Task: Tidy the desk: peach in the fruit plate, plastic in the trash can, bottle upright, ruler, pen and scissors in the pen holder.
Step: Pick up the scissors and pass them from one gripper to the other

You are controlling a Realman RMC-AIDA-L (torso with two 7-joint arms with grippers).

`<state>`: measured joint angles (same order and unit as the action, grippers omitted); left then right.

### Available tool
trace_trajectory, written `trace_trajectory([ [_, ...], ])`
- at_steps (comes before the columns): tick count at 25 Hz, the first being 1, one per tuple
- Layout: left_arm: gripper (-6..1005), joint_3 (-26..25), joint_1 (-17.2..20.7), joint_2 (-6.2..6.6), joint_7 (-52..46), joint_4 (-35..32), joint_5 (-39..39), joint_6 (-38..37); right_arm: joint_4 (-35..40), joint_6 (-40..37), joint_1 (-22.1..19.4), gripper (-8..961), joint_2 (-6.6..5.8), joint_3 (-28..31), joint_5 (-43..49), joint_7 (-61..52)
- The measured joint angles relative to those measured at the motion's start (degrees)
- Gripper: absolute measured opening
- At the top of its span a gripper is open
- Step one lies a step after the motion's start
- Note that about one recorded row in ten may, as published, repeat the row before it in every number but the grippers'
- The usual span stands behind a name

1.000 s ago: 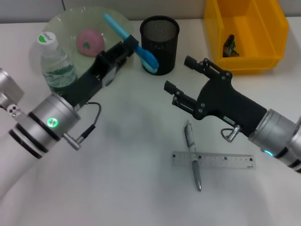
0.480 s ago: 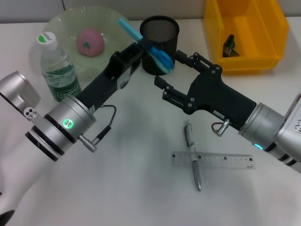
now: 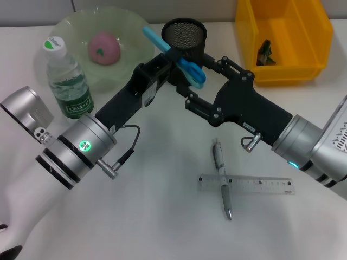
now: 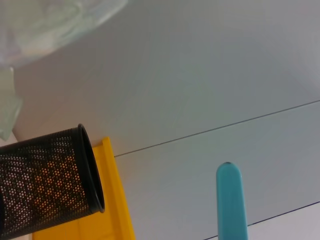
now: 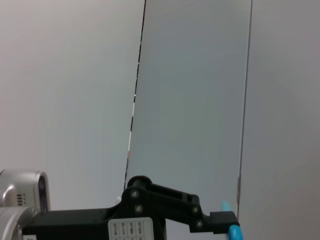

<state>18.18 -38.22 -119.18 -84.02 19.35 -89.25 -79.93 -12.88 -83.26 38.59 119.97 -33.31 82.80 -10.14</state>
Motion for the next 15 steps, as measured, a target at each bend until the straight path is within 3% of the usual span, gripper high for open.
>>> trace_trajectory([
  [10,378,-0.7,0.3,0.0,0.0,0.1,-1.1,-0.3,-0.6,0.1,0.5,482,0.0,1.7,0.5,-0.3],
  [11,380,-3.2,0.7,0.0,0.1,0.0,-3.8,-0.1,-0.6,0.1,0.6,452,0.0,1.7,1.0,-0.3],
  [15,386,-4.4,0.7,0.0,0.1,-0.1,-5.3,0.0,-0.7,0.6,0.7,344,0.0,1.8,1.3,-0.3],
])
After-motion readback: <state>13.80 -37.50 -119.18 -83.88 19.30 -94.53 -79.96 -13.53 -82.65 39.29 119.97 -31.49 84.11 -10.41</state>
